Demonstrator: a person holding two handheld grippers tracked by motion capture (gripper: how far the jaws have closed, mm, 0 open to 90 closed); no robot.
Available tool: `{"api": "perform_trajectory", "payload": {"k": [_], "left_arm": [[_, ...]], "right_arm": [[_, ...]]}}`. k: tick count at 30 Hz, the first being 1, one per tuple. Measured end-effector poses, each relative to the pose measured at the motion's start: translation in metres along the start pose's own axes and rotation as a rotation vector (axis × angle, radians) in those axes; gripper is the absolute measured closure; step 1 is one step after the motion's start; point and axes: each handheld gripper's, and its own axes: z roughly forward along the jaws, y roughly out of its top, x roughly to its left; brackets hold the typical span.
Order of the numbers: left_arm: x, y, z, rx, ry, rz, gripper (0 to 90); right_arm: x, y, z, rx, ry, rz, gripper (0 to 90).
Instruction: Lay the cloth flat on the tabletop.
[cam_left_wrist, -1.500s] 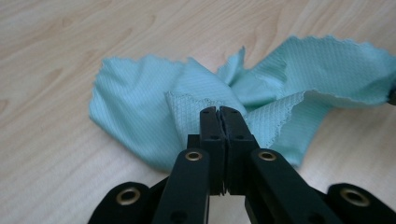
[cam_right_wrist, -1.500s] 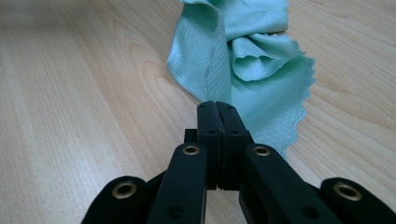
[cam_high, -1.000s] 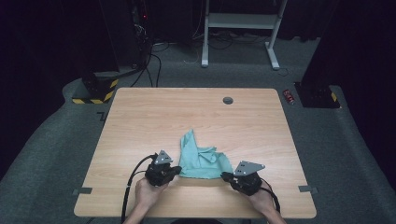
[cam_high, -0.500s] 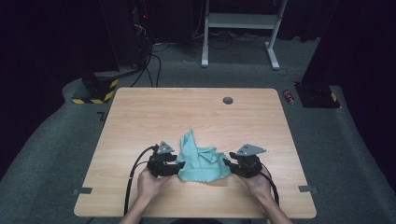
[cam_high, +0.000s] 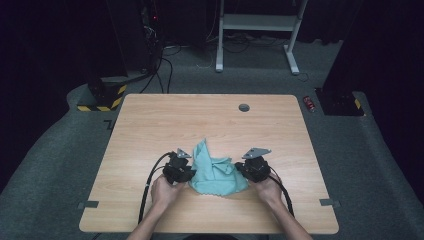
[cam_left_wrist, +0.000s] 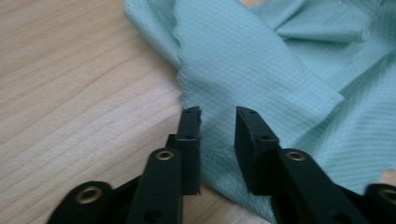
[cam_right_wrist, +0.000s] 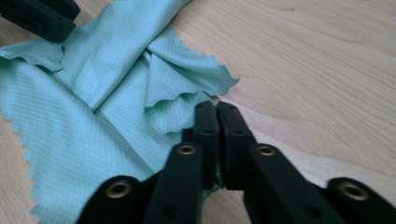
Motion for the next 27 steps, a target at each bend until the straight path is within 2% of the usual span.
{"api": "perform_trajectory", "payload": {"k": [3, 6, 10, 14, 17, 20, 22, 24, 27], "left_arm": [[-0.003, -0.001, 0.001, 0.021, 0.022, 0.049, 82.7], [-0.003, -0.001, 0.000, 0.027, 0.018, 0.058, 88.0], [-0.002, -0.002, -0.001, 0.034, 0.008, 0.062, 89.7], [-0.002, -0.004, -0.003, 0.044, 0.002, 0.067, 89.8], [-0.001, -0.005, -0.005, 0.048, -0.002, 0.071, 89.8], [0.001, -0.005, -0.009, 0.031, -0.016, 0.058, 89.8], [0.001, -0.003, -0.010, 0.013, -0.033, 0.039, 89.3], [0.001, 0.003, -0.011, -0.001, -0.019, 0.045, 82.5], [-0.002, 0.013, -0.010, -0.028, 0.020, 0.030, 64.7]], "right_arm": [[0.001, -0.001, -0.007, -0.025, 0.010, -0.007, 89.5], [0.002, -0.004, -0.016, -0.048, 0.008, -0.012, 89.5], [0.001, -0.014, -0.024, -0.050, 0.006, 0.004, 89.4], [-0.001, -0.027, -0.025, -0.015, 0.006, 0.023, 88.7], [-0.003, -0.034, -0.024, 0.009, -0.003, 0.038, 80.7], [-0.004, -0.034, -0.027, -0.018, -0.009, 0.052, 75.6], [0.000, -0.026, -0.028, -0.054, 0.001, 0.041, 72.5], [0.007, -0.017, -0.025, -0.064, 0.013, 0.019, 69.2], [0.014, -0.006, -0.012, -0.061, 0.024, -0.003, 62.7]]}}
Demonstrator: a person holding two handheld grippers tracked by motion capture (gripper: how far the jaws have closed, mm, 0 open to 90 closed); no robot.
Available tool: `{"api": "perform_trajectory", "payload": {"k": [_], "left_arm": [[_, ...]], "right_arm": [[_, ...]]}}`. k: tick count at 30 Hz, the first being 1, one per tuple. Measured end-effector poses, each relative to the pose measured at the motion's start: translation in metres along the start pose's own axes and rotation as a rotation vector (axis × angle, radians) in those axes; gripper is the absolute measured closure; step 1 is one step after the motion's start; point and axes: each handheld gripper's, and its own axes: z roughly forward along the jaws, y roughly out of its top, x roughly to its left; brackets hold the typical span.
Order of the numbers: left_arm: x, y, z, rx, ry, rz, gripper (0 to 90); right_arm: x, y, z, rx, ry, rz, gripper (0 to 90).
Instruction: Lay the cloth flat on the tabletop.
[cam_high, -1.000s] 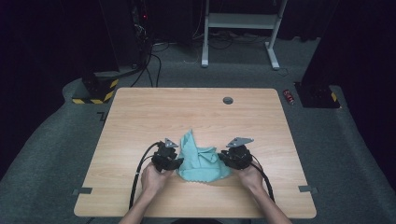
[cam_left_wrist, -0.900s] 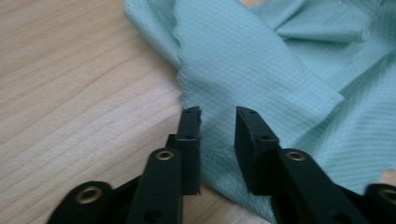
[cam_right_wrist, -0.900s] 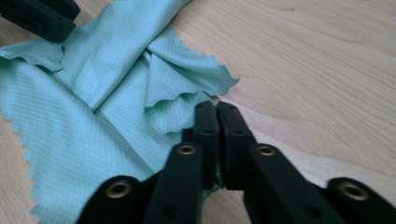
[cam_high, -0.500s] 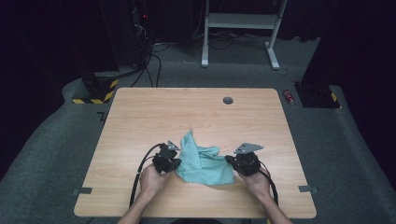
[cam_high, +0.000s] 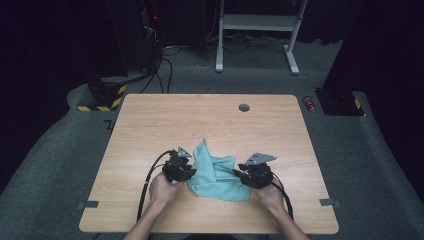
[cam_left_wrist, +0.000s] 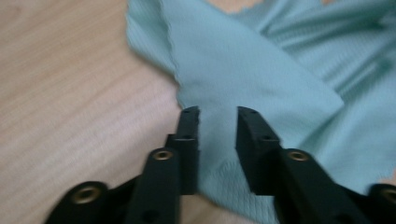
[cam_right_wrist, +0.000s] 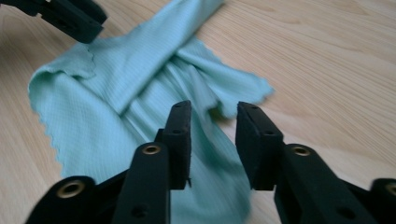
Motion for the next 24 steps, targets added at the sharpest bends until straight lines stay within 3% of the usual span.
{"api": "perform_trajectory", "payload": {"k": [3, 6, 9, 12, 15, 18, 20, 24], "left_arm": [[0.000, 0.009, 0.007, 0.008, 0.030, 0.000, 57.3], [-0.001, 0.011, 0.015, 0.021, 0.038, 0.005, 58.1], [-0.001, 0.011, 0.021, 0.052, 0.041, 0.011, 61.8], [-0.002, 0.010, 0.025, 0.073, 0.034, 0.039, 68.7], [-0.005, 0.010, 0.025, 0.080, 0.039, 0.081, 74.4], [-0.005, 0.009, 0.024, 0.087, 0.032, 0.095, 81.6], [-0.006, 0.008, 0.023, 0.094, 0.035, 0.112, 87.7], [-0.008, 0.003, 0.018, 0.108, 0.039, 0.144, 89.6]], "right_arm": [[0.004, 0.007, 0.012, 0.026, -0.011, 0.003, 61.8], [0.006, 0.009, 0.017, 0.021, -0.064, -0.035, 79.3], [0.006, 0.008, 0.016, 0.022, -0.068, -0.041, 88.9], [0.004, 0.007, 0.011, 0.014, -0.080, -0.049, 89.5], [-0.001, 0.006, 0.003, -0.009, -0.086, -0.028, 89.5], [-0.006, 0.003, -0.004, -0.029, -0.090, -0.016, 89.4], [-0.007, 0.000, -0.005, -0.015, -0.086, -0.018, 89.3], [-0.011, -0.011, -0.002, 0.059, -0.068, -0.027, 89.1]]}}
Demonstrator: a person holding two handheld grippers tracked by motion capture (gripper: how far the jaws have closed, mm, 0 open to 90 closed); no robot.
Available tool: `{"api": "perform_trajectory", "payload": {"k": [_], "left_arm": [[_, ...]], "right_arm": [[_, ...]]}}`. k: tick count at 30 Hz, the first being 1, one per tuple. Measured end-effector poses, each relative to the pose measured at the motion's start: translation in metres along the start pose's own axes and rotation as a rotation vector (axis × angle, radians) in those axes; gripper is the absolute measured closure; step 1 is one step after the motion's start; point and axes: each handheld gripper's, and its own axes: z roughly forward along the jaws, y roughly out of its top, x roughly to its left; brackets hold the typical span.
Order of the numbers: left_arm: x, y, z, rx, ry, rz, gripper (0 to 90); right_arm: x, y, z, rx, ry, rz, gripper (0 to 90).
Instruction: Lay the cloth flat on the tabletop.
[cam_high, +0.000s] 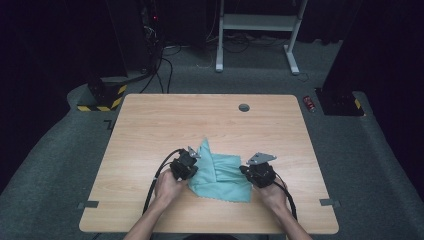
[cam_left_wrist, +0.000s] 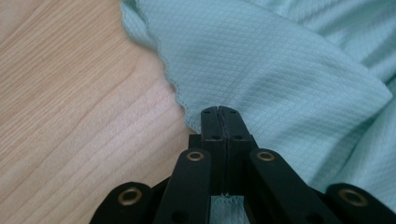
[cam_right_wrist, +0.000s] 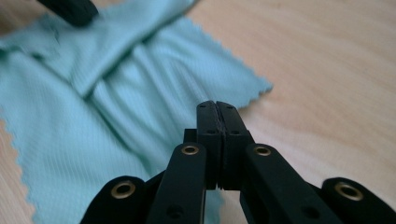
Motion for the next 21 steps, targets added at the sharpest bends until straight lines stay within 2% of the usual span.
{"api": "perform_trajectory", "payload": {"k": [5, 8, 9, 12, 15, 17, 21], "left_arm": [[0.002, -0.017, -0.012, 0.014, -0.011, -0.006, 89.7], [0.007, -0.024, -0.017, 0.029, -0.022, -0.023, 88.4], [0.010, -0.025, -0.019, 0.026, -0.010, -0.033, 85.6], [0.016, -0.024, -0.021, -0.014, 0.043, -0.077, 68.1], [0.024, -0.017, -0.019, -0.082, 0.034, -0.130, 64.7], [0.027, -0.010, -0.015, -0.101, 0.037, -0.148, 64.6], [0.032, 0.003, -0.006, -0.137, 0.051, -0.170, 60.1]], "right_arm": [[-0.004, -0.010, 0.001, 0.021, 0.000, 0.007, 88.6], [-0.006, -0.008, 0.002, 0.015, 0.004, 0.019, 80.9], [-0.006, -0.007, 0.002, 0.009, 0.002, 0.026, 79.7], [-0.010, -0.003, 0.000, -0.027, -0.018, 0.048, 78.5], [-0.017, 0.004, 0.002, -0.050, -0.031, 0.083, 77.2], [-0.020, 0.010, 0.009, -0.048, -0.034, 0.099, 76.3], [-0.021, 0.019, 0.027, -0.024, -0.055, 0.096, 71.7]]}}
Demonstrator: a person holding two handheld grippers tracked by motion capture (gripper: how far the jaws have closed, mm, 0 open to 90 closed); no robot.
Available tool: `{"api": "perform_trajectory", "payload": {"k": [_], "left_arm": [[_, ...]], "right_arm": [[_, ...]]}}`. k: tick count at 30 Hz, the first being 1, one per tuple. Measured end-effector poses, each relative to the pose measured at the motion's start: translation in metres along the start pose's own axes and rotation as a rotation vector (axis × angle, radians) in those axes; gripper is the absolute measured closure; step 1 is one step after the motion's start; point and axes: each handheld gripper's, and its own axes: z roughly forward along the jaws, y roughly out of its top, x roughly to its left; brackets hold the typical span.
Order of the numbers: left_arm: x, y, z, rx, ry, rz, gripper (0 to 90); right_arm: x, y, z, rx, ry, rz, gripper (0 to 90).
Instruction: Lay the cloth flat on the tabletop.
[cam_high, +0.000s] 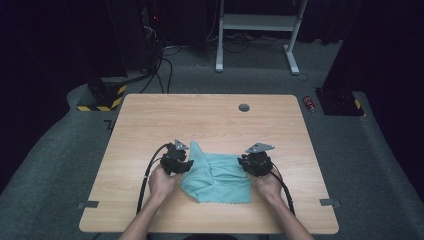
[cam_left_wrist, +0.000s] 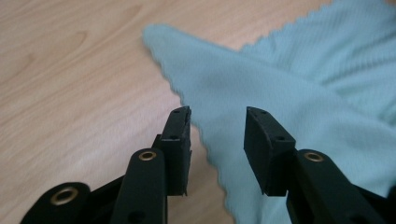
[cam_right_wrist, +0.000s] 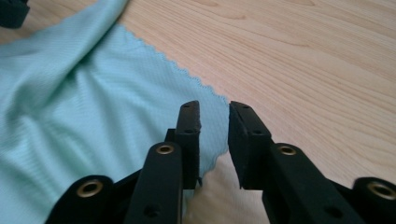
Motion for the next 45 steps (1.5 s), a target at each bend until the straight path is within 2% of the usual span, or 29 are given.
{"api": "perform_trajectory", "payload": {"k": [2, 4, 6, 9, 13, 15, 18, 19, 21, 24, 28, 33, 36, 41, 45], "left_arm": [[0.000, 0.006, 0.006, -0.012, 0.017, 0.001, 56.9], [0.001, 0.009, 0.011, -0.040, 0.025, -0.016, 55.0], [0.005, 0.010, 0.016, -0.055, 0.031, -0.059, 53.6], [0.012, 0.009, 0.023, -0.047, 0.027, -0.097, 52.8], [0.013, 0.008, 0.027, -0.052, 0.033, -0.100, 52.9], [0.012, 0.009, 0.028, -0.060, 0.028, -0.105, 53.0], [0.010, 0.009, 0.033, -0.050, 0.006, -0.115, 53.0], [0.009, 0.008, 0.035, -0.035, -0.001, -0.111, 52.9], [0.005, 0.008, 0.036, -0.043, 0.011, -0.085, 53.2], [0.005, 0.008, 0.036, -0.042, 0.005, -0.070, 61.1], [0.007, 0.007, 0.035, -0.041, 0.012, -0.048, 73.9], [0.011, 0.006, 0.033, -0.033, -0.017, -0.035, 88.6], [0.013, 0.005, 0.029, -0.046, -0.024, -0.032, 89.3], [0.019, 0.007, 0.012, -0.103, -0.019, -0.044, 89.4], [0.025, 0.003, 0.007, -0.079, -0.002, -0.033, 89.4]], "right_arm": [[0.000, 0.003, 0.008, 0.012, -0.018, 0.007, 69.5], [-0.003, 0.005, 0.014, 0.019, -0.037, 0.015, 67.6], [-0.008, 0.007, 0.017, 0.020, -0.045, 0.040, 66.0], [-0.011, 0.007, 0.022, 0.042, -0.048, 0.048, 64.0], [-0.011, 0.007, 0.027, 0.063, -0.045, 0.041, 63.9], [-0.011, 0.007, 0.029, 0.064, -0.040, 0.037, 66.8], [-0.009, 0.009, 0.029, 0.075, -0.016, 0.012, 77.1], [-0.008, 0.010, 0.029, 0.082, -0.010, 0.002, 80.1], [-0.007, 0.012, 0.029, 0.096, 0.000, -0.009, 85.1], [-0.004, 0.012, 0.030, 0.100, -0.005, -0.044, 88.3], [-0.008, 0.012, 0.030, 0.095, 0.009, -0.027, 89.2], [-0.013, 0.014, 0.023, 0.058, 0.016, -0.011, 89.4], [-0.014, 0.020, 0.013, 0.027, 0.005, -0.018, 89.6], [-0.019, 0.032, -0.002, -0.015, -0.025, -0.035, 89.8], [-0.027, 0.036, -0.009, -0.029, -0.051, -0.028, 89.9]]}}
